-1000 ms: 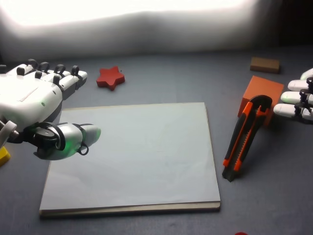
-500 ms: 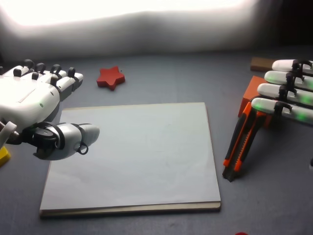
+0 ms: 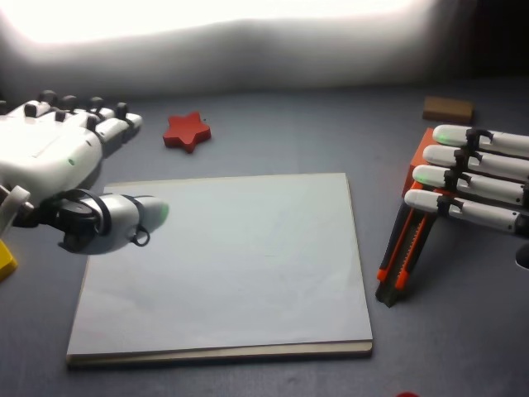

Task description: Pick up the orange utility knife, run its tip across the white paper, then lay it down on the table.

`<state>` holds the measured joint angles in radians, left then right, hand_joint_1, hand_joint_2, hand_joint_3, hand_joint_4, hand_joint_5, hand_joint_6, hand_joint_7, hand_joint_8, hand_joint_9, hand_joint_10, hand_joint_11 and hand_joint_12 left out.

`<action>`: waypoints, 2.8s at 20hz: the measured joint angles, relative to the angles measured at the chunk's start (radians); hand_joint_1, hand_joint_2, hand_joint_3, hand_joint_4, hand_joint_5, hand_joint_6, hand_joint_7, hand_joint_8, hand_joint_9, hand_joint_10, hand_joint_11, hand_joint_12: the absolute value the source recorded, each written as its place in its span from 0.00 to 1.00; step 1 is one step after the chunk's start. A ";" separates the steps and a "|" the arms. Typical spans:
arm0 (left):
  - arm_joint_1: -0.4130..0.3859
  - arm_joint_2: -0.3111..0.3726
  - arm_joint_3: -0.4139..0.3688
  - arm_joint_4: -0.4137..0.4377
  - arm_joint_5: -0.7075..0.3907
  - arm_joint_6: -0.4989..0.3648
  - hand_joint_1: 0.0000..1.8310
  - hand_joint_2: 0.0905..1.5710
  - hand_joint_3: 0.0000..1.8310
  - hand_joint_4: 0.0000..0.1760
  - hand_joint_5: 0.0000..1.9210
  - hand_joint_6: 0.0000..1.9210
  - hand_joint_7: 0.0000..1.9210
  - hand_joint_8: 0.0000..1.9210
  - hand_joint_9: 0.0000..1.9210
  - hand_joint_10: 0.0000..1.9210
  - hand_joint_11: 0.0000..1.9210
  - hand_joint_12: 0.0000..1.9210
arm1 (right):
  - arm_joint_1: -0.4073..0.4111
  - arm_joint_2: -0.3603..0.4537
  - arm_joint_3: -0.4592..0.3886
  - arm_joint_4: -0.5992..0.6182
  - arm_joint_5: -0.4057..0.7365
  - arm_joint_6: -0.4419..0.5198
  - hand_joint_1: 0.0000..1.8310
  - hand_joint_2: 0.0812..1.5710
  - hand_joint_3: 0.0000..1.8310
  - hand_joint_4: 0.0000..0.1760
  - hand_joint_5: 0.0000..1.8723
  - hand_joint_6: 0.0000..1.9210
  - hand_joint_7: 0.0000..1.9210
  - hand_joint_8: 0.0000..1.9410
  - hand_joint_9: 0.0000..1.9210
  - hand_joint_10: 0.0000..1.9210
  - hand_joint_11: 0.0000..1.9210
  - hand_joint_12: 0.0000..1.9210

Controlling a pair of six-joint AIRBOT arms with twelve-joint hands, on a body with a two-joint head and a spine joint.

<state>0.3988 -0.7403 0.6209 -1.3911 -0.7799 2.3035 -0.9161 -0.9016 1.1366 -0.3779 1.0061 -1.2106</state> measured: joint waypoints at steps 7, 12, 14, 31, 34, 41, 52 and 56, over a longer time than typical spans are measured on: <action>0.012 -0.003 0.017 0.000 0.039 0.023 0.04 0.81 0.00 0.27 0.03 0.00 0.04 0.00 0.07 0.00 0.00 0.29 | -0.004 -0.138 0.170 -0.042 -0.012 -0.019 0.60 0.60 0.00 0.00 0.00 0.00 0.00 0.00 0.00 0.00 0.00 0.00; 0.016 -0.005 0.017 -0.001 0.043 0.030 0.02 0.81 0.00 0.26 0.02 0.00 0.05 0.00 0.09 0.00 0.00 0.34 | 0.077 -0.177 0.212 -0.095 0.000 -0.018 0.61 0.60 0.00 0.00 0.00 0.00 0.00 0.00 0.00 0.00 0.00 0.00; 0.016 -0.005 0.016 -0.002 0.042 0.034 0.04 0.81 0.00 0.27 0.02 0.00 0.04 0.00 0.08 0.00 0.00 0.34 | 0.112 -0.169 0.195 -0.105 -0.015 0.002 0.60 0.60 0.00 0.00 0.00 0.00 0.00 0.00 0.00 0.00 0.00 0.00; 0.036 -0.029 0.000 -0.002 0.031 0.035 0.06 0.81 0.00 0.27 0.03 0.00 0.04 0.00 0.08 0.00 0.00 0.30 | 0.206 -0.212 0.175 -0.177 -0.276 0.071 0.58 0.62 0.00 0.00 0.00 0.00 0.00 0.00 0.00 0.00 0.00 0.00; 0.040 -0.029 0.000 -0.005 0.031 0.034 0.05 0.81 0.00 0.30 0.02 0.00 0.04 0.00 0.08 0.00 0.00 0.31 | 0.232 -0.219 0.175 -0.187 -0.297 0.072 0.58 0.61 0.00 0.00 0.00 0.00 0.00 0.00 0.00 0.00 0.00 0.00; 0.040 -0.029 0.000 -0.008 0.030 0.034 0.06 0.80 0.00 0.29 0.03 0.00 0.04 0.00 0.09 0.00 0.00 0.35 | 0.284 -0.227 0.177 -0.241 -0.406 0.098 0.58 0.61 0.00 0.00 0.00 0.00 0.00 0.00 0.00 0.00 0.00 0.00; 0.048 -0.030 0.006 -0.005 0.025 0.034 0.04 0.81 0.00 0.32 0.02 0.00 0.03 0.00 0.08 0.00 0.00 0.36 | 0.318 -0.296 0.222 -0.260 -0.448 0.111 0.60 0.65 0.01 0.00 0.00 0.00 0.00 0.00 0.00 0.00 0.00 0.00; 0.049 -0.031 0.006 -0.006 0.026 0.033 0.05 0.81 0.00 0.27 0.03 0.00 0.04 0.00 0.09 0.00 0.00 0.37 | 0.318 -0.297 0.223 -0.320 -0.466 0.157 0.57 0.68 0.02 0.00 0.00 0.00 0.00 0.00 0.00 0.00 0.00 0.00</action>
<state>0.4477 -0.7712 0.6273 -1.3972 -0.7544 2.3367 -0.5983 -1.1984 1.3594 -0.6975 0.5404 -1.0534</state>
